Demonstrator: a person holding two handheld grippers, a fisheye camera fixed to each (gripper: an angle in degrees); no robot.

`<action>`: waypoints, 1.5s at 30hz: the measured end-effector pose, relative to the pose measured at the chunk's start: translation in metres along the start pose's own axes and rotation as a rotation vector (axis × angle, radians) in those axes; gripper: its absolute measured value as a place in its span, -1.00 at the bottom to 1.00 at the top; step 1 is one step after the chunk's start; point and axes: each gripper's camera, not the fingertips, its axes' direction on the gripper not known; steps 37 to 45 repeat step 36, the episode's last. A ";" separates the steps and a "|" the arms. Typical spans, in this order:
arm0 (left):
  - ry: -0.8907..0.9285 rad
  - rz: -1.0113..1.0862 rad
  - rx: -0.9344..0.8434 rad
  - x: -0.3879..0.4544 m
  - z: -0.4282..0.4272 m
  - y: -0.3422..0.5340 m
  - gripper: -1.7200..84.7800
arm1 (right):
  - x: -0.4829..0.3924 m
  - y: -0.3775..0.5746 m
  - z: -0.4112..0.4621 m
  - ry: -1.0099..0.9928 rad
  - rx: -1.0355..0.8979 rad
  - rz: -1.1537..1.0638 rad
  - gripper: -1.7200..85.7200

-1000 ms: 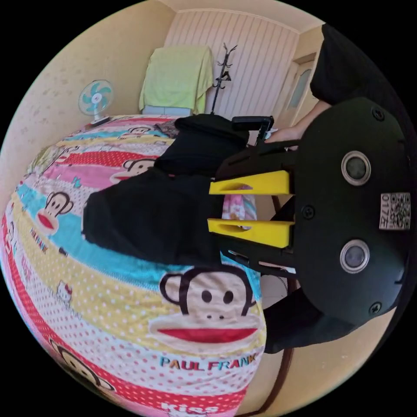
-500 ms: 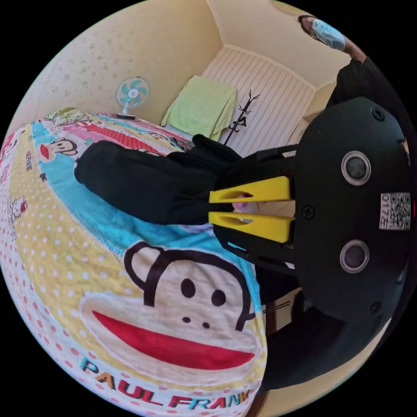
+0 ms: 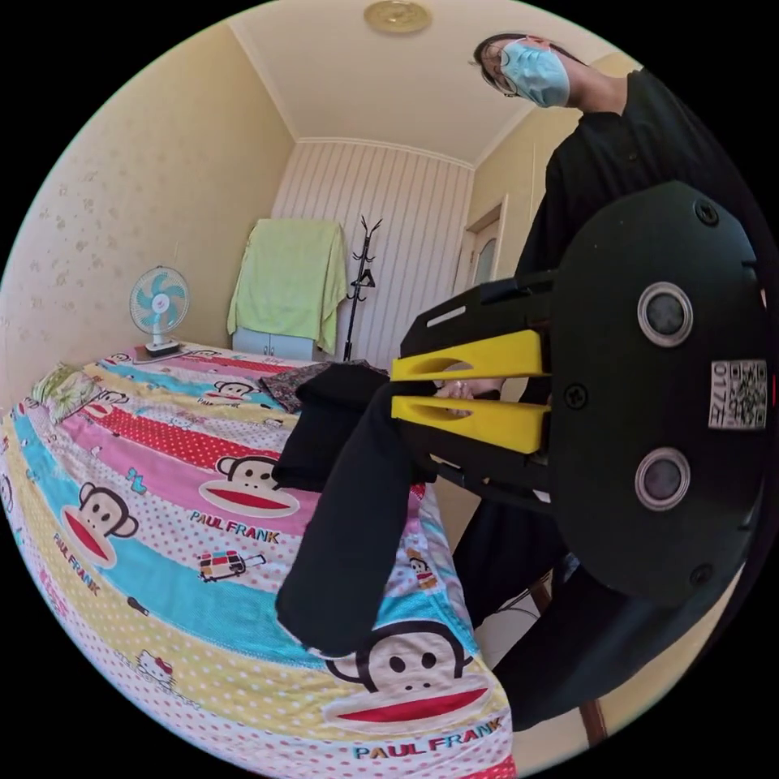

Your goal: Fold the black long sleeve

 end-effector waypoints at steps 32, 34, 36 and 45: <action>-0.311 -0.685 0.051 -0.083 -0.063 0.032 -0.93 | 0.044 0.015 -0.035 1.145 -0.035 0.263 -0.92; -0.315 -0.871 0.241 -0.102 -0.127 0.090 -0.96 | 0.095 0.033 -0.026 1.219 -0.271 0.472 -0.93; -0.317 -1.121 0.358 -0.111 -0.181 0.167 -0.97 | 0.117 0.044 -0.008 1.335 -0.483 0.535 -0.94; -0.317 -1.121 0.358 -0.111 -0.181 0.167 -0.97 | 0.117 0.044 -0.008 1.335 -0.483 0.535 -0.94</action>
